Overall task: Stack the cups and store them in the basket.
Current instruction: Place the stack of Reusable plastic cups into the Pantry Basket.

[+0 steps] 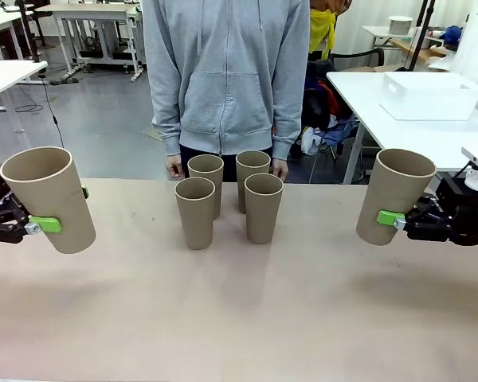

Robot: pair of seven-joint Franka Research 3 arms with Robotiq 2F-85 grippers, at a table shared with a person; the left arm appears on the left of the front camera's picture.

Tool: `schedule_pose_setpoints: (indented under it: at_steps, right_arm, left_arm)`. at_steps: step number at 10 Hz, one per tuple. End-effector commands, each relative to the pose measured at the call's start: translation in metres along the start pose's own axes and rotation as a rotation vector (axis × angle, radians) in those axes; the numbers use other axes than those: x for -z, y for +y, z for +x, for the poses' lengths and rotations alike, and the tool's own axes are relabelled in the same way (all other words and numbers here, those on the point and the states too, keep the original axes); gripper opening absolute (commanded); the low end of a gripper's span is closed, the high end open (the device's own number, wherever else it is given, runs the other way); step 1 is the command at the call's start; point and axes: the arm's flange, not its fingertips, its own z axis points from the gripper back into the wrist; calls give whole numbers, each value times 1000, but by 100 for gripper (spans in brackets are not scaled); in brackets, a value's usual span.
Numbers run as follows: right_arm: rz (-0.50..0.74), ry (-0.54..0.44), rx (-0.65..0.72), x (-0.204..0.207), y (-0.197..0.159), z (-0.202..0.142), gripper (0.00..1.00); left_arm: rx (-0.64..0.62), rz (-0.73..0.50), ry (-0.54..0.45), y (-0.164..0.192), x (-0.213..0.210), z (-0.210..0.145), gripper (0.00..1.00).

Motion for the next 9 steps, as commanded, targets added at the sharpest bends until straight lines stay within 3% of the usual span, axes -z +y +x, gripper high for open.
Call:
schedule_pose_setpoints:
  at_steps: [1, 9]
  right_arm:
    - [-3, -3, -10, 0, 0, 4, 83]
    - [-3, -3, -10, 0, 0, 4, 83]
  left_arm:
    - [7, 5, -2, -1, -2, 3, 85]
    - [7, 5, -2, -1, -2, 3, 85]
